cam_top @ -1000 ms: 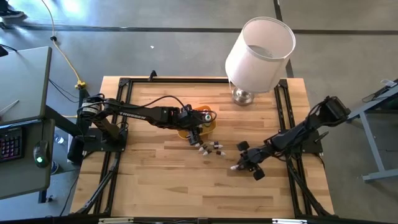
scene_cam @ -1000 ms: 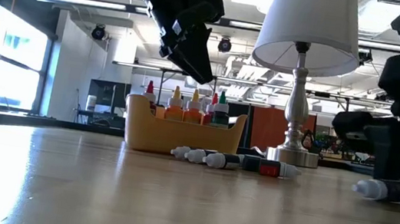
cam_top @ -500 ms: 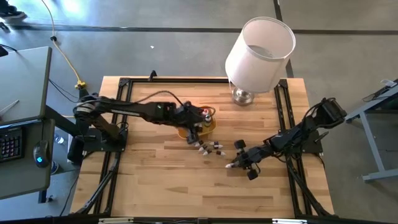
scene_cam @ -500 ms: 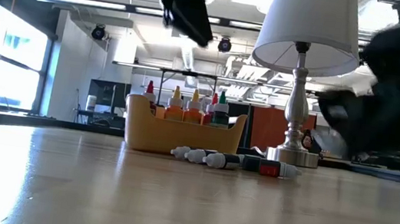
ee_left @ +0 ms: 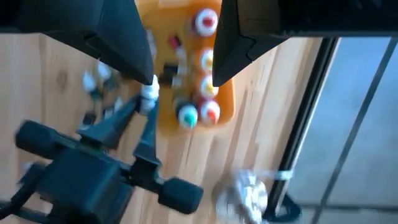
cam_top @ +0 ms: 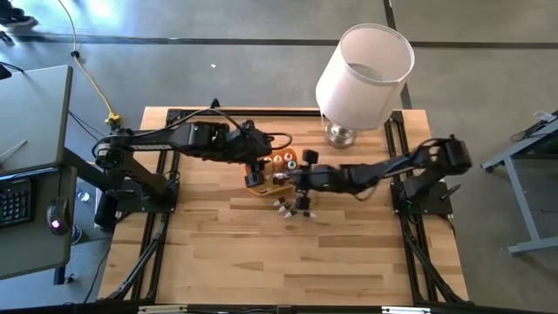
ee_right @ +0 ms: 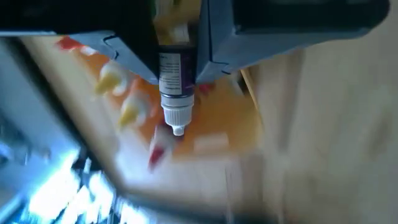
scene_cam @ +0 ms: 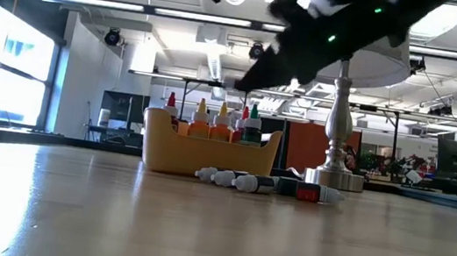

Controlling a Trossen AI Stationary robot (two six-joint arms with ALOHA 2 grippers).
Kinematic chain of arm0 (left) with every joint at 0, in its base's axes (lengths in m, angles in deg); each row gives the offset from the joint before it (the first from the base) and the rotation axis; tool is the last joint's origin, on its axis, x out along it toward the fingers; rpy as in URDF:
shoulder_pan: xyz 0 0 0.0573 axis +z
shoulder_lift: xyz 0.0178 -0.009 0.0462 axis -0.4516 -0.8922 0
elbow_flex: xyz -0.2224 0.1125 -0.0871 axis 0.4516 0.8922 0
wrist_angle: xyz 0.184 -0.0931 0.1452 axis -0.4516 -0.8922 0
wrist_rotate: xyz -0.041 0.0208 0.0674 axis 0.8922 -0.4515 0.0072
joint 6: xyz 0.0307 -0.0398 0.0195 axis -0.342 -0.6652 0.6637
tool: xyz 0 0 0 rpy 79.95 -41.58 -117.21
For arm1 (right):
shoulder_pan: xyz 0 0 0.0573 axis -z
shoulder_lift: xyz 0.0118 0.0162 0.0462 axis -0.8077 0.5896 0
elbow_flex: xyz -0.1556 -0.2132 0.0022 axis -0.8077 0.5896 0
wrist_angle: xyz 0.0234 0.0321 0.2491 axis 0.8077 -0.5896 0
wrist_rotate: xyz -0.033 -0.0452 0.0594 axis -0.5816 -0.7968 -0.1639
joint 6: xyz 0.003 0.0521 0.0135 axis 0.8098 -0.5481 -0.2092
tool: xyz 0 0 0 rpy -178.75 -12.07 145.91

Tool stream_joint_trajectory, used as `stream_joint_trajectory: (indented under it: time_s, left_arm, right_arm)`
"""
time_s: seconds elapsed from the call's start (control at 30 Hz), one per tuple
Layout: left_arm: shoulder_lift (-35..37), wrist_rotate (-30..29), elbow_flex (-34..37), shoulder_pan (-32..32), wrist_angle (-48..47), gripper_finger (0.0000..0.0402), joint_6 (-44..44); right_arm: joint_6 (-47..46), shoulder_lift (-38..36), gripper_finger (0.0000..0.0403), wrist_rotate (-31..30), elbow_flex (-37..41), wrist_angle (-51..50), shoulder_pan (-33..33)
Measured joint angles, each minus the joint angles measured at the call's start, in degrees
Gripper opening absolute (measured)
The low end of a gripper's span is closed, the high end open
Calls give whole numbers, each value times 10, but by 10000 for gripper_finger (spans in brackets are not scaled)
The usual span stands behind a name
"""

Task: Pick & Place food coloring
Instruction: Put the small purple food coloring bottle into the yellow bin, then put the small red food coloring bottle into the yellow bin

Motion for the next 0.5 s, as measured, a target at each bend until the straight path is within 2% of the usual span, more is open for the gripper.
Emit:
stream_joint_trajectory:
  time_s: [0.1, 0.27, 0.4, 0.5]
  left_arm:
    - [4, -9, 1, 0, -41, 161, -7]
    - [5, -11, 1, 0, -114, 161, -22]
    - [5, -14, 1, 0, -168, 161, -46]
    - [9, -16, 1, 0, -199, 161, -74]
  right_arm:
    - [-2, 54, 97, -13, -56, -74, 10]
    - [19, 123, 113, -13, -112, -89, 13]
    - [36, 133, 129, -23, -147, -134, 2]
    - [-15, 113, 137, -26, -172, -223, -21]
